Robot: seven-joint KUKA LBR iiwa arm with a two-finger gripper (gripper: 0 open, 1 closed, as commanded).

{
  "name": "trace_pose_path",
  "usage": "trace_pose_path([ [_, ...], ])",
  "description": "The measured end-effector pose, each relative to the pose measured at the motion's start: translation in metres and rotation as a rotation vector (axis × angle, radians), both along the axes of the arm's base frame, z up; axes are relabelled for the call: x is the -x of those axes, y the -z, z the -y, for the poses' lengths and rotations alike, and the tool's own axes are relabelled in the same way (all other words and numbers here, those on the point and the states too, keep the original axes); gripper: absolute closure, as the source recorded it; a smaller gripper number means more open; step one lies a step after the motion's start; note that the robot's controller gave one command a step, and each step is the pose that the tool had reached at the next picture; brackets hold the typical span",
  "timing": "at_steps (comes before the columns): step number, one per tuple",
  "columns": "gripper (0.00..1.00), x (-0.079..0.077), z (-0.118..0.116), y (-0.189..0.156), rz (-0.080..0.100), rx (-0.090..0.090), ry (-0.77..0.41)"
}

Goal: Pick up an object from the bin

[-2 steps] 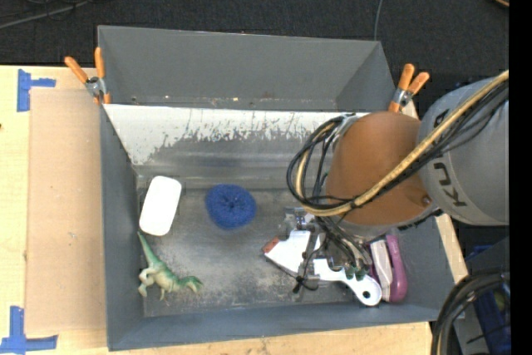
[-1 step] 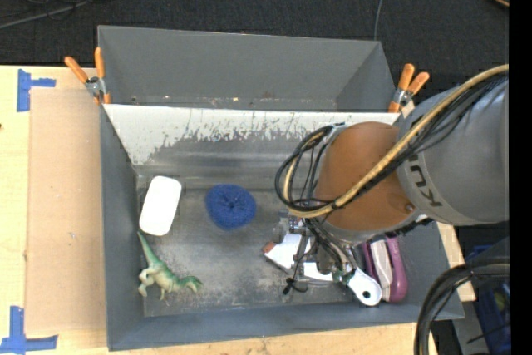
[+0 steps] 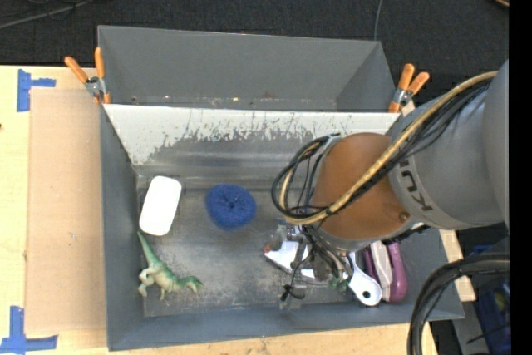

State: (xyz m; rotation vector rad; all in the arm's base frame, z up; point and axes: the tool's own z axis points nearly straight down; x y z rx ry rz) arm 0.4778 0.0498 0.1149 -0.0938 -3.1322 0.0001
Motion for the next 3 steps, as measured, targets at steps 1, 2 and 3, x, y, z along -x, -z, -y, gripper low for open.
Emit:
trace_pose_path([
  [1,0.00,0.002,0.036,0.029,0.003,-0.001,-0.017],
  [2,1.00,-0.010,0.055,0.045,0.004,-0.003,0.025],
  [3,1.00,-0.011,0.055,0.045,0.004,-0.003,0.026],
])
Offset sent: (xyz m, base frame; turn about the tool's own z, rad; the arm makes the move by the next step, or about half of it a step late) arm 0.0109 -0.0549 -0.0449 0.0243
